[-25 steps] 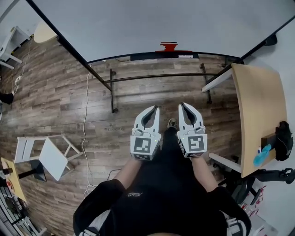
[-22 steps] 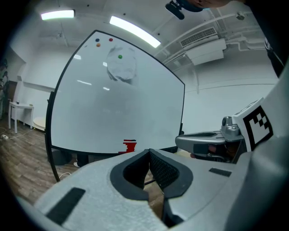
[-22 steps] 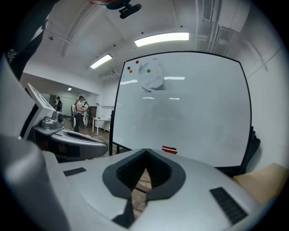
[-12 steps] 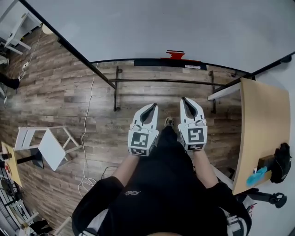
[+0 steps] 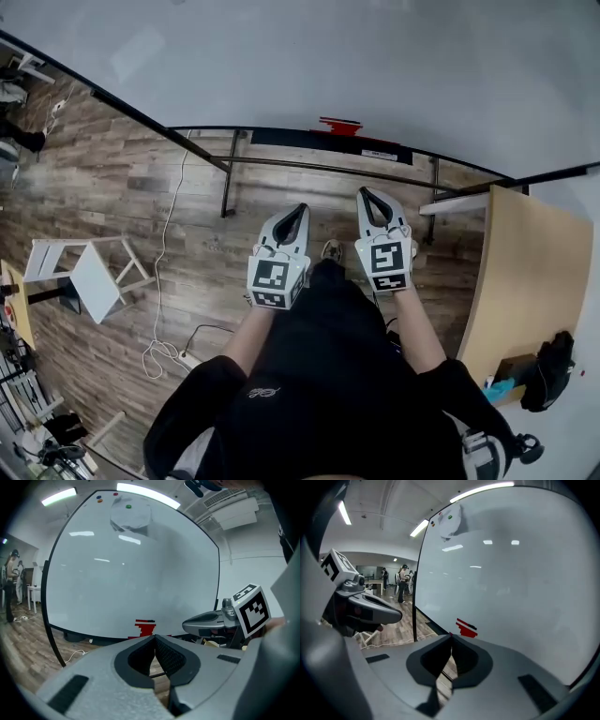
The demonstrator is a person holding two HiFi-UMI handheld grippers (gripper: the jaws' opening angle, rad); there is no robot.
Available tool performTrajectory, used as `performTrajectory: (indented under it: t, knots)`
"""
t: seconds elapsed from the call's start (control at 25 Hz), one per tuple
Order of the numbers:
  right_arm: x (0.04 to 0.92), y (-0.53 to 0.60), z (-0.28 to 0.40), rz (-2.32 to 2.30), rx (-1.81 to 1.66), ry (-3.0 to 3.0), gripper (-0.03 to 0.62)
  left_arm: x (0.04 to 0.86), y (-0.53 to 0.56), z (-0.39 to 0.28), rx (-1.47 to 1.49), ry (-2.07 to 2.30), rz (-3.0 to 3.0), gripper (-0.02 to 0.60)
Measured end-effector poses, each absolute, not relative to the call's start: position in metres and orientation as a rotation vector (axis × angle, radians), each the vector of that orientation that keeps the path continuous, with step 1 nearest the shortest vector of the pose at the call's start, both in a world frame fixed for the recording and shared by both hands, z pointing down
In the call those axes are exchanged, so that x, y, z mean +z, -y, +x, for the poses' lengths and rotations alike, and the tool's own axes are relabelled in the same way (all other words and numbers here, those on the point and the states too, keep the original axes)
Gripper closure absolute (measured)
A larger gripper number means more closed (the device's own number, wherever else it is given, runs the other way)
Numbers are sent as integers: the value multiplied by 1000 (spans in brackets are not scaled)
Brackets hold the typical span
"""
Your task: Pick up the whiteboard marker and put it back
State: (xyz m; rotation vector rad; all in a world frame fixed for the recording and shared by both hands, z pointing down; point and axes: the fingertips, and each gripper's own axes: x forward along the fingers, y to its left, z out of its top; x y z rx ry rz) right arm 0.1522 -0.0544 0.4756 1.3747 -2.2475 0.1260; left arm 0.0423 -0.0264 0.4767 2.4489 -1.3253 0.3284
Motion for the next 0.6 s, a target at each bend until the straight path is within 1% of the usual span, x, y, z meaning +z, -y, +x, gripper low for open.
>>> performTrajectory:
  t: [0.2,0.6]
  knots:
    - [504,82,172,1226,36,2165,591,520,45,64,414,1321,2359,575]
    - [554,128,195,1063,-93,1955,591,555,82,74,489,1273,2313,575]
